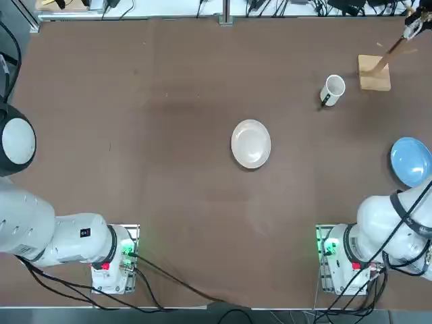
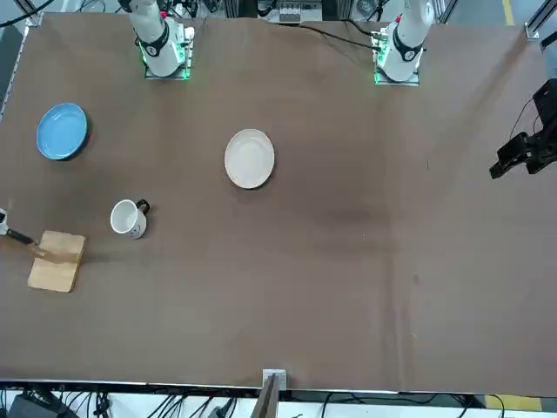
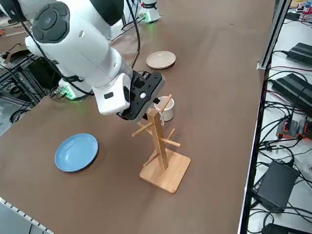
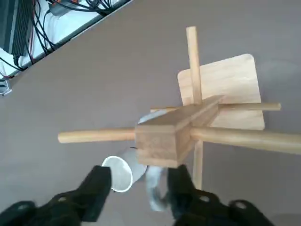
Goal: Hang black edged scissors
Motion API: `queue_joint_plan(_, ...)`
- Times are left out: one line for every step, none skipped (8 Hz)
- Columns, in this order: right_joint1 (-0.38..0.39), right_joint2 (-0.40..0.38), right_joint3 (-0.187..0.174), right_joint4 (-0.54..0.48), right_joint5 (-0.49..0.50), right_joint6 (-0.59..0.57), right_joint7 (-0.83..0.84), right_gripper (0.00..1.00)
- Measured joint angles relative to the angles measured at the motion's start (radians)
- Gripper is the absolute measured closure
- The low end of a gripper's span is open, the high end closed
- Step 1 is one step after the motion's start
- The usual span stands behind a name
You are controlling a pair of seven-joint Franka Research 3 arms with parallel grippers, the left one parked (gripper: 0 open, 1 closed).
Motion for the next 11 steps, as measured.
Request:
queue_joint_plan(0.009, -0.007, 0.004, 0.013, -0.02, -0.01, -0.003, 0.04)
queue_joint_plan(0.036, -0.026, 0.009, 0.026, -0.077, -0.022, -0.004, 0.0)
queue_joint_plan(0.077, -0.054, 0.011, 0.033, -0.145, -0.03, -0.003, 0.0)
queue_joint_plan(0.12, -0.087, 0.013, 0.036, -0.195, -0.035, -0.001, 0.0)
queue_joint_plan(0.153, -0.121, 0.013, 0.037, -0.22, -0.054, 0.002, 0.0)
queue_joint_plan(0.173, -0.149, 0.013, 0.037, -0.233, -0.081, 0.002, 0.0)
queue_joint_plan(0.186, -0.17, 0.013, 0.037, -0.241, -0.103, 0.002, 0.0)
queue_joint_plan(0.2, -0.189, 0.013, 0.038, -0.25, -0.122, 0.001, 0.0)
queue_joint_plan(0.221, -0.209, 0.014, 0.039, -0.264, -0.139, 0.001, 0.0)
queue_joint_plan(0.246, -0.232, 0.014, 0.039, -0.276, -0.157, 0.001, 0.0)
queue_joint_plan(0.276, -0.259, 0.015, 0.04, -0.282, -0.181, 0.01, 0.0)
